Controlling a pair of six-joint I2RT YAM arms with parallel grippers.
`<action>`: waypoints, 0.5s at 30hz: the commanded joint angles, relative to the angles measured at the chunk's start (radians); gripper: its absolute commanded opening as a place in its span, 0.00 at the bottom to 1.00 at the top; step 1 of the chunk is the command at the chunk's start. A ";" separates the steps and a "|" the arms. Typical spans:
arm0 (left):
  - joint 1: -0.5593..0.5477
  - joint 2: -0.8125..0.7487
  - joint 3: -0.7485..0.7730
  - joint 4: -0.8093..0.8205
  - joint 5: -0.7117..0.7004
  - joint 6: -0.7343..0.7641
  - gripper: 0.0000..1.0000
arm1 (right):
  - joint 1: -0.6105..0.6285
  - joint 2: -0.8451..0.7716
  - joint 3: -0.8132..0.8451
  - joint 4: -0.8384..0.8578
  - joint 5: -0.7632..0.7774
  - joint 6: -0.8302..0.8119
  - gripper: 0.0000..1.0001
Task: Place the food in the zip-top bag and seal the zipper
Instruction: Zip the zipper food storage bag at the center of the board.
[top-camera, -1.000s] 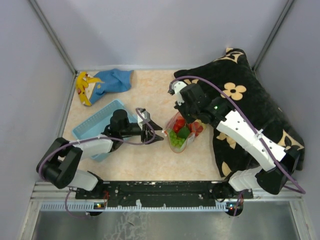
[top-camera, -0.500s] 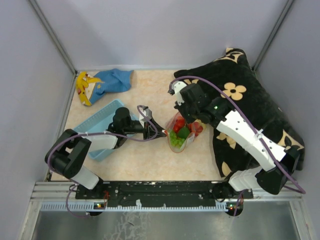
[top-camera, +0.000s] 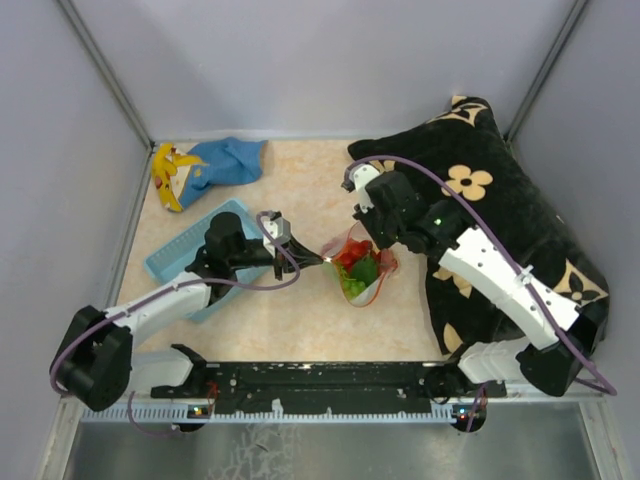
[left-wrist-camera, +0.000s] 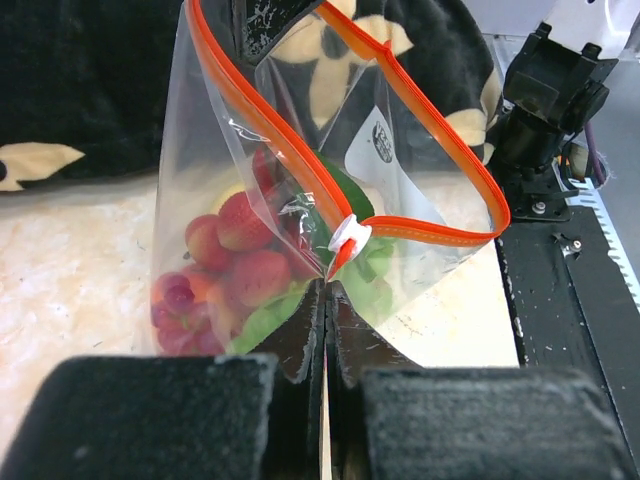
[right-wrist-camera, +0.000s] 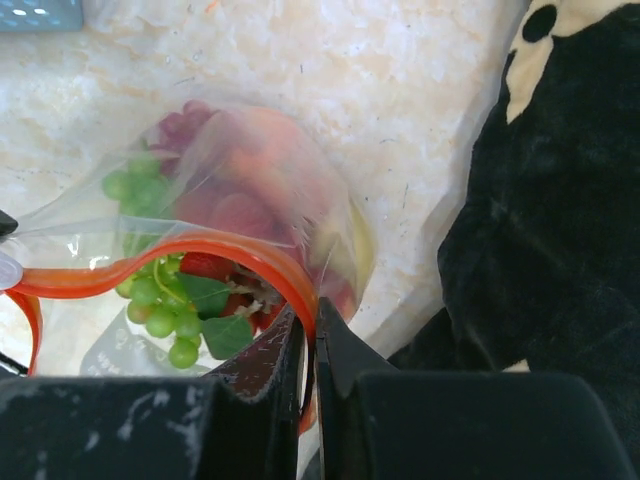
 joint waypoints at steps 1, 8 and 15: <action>0.001 -0.060 0.043 -0.168 -0.041 0.076 0.00 | -0.005 -0.068 -0.011 0.089 -0.005 -0.002 0.10; 0.001 -0.092 0.052 -0.200 -0.070 0.055 0.00 | -0.005 -0.093 -0.023 0.100 -0.093 -0.026 0.39; 0.000 -0.093 0.061 -0.211 -0.074 0.038 0.00 | 0.014 -0.147 -0.061 0.136 -0.211 -0.079 0.55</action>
